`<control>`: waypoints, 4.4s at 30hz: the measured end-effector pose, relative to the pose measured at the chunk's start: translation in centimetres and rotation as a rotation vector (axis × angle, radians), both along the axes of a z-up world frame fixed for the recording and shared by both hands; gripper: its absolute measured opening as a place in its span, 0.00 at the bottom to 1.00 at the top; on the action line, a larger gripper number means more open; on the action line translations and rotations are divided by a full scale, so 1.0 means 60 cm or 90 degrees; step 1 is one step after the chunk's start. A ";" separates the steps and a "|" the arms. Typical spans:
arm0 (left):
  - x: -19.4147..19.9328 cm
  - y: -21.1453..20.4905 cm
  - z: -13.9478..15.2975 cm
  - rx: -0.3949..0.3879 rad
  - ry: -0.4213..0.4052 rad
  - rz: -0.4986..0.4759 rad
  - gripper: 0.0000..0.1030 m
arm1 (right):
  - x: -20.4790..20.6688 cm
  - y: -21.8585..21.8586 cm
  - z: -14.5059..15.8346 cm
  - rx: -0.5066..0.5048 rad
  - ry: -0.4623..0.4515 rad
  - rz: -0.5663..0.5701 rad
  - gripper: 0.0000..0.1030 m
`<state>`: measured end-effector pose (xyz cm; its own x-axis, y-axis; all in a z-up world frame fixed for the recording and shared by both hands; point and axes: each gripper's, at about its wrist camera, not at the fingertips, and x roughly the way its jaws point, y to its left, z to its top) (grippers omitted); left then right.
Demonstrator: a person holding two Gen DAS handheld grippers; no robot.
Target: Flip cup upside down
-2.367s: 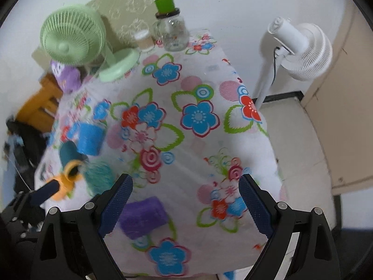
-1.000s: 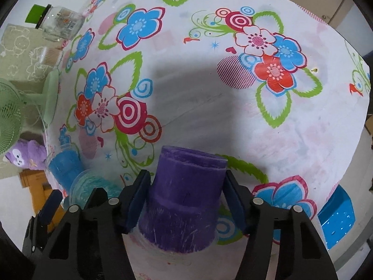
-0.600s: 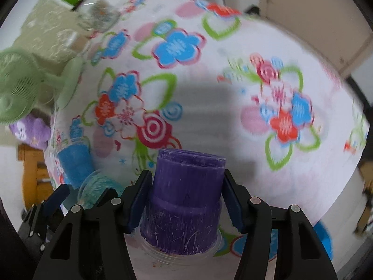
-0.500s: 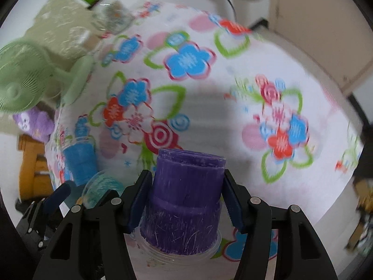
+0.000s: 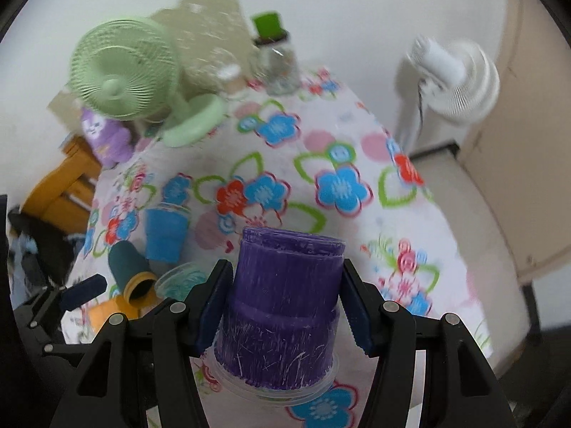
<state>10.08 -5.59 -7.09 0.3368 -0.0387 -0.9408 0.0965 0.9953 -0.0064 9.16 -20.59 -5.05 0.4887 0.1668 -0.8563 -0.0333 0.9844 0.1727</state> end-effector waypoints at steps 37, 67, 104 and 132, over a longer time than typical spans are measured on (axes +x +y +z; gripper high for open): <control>-0.109 0.077 -0.082 -0.015 -0.034 0.133 0.93 | -0.064 0.073 -0.094 -0.076 -0.181 0.160 0.60; -0.094 0.094 -0.188 -0.018 0.023 0.118 0.93 | -0.058 0.096 -0.189 -0.113 -0.169 0.140 0.60; -0.082 0.073 -0.200 0.019 0.126 0.019 0.93 | -0.061 0.055 -0.220 -0.083 0.129 0.070 0.79; -0.111 0.076 0.057 0.023 0.011 0.073 0.94 | -0.079 0.060 0.067 -0.099 0.010 0.102 0.79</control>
